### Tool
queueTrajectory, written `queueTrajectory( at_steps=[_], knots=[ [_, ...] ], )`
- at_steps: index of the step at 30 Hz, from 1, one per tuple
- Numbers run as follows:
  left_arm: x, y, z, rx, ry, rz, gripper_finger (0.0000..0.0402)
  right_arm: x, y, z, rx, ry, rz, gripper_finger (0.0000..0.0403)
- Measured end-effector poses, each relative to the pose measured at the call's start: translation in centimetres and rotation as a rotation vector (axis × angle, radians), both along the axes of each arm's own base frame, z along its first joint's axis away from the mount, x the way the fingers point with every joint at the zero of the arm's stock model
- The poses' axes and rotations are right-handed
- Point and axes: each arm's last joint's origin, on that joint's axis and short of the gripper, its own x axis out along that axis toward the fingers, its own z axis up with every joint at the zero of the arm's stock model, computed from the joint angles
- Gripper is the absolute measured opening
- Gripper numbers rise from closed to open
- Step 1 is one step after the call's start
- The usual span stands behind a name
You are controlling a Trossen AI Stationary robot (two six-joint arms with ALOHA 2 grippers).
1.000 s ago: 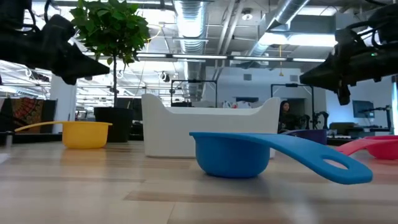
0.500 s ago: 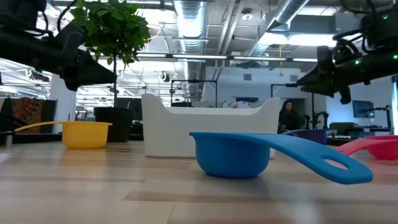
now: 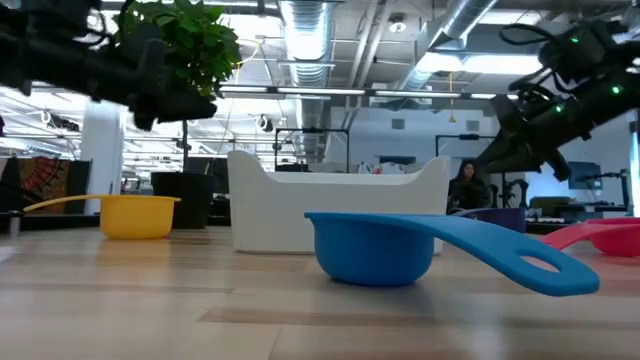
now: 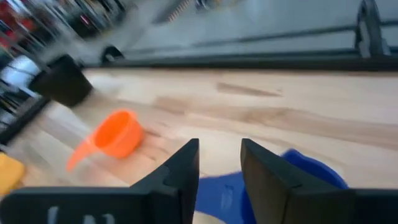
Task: Nest measuring cups in basket
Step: Stack the yellow measuring cup into the light blue measuring cup
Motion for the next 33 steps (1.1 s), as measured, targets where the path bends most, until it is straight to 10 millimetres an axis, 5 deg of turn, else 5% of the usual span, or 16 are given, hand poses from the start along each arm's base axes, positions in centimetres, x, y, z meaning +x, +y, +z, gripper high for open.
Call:
queueTrajectory(
  at_steps=[8,18,25,33],
  knots=[
    [3.2,-0.1,1.9,-0.002,0.1,-0.004,0.0085,1.5,0.3,2.8,0.049,0.095,0.066,0.0121],
    [4.4,-1.6,3.1,-0.19,0.337,-0.046,0.0085,3.5,1.6,2.5,0.058,0.101,0.217,0.012],
    [4.0,-4.6,4.2,-0.424,0.388,-0.181,0.0085,4.8,3.2,1.6,0.095,0.123,0.268,0.0119],
    [2.4,-10.5,4.3,-0.619,0.429,-0.336,0.0084,6.7,4.9,1.3,0.017,0.093,0.293,0.0121]
  ],
)
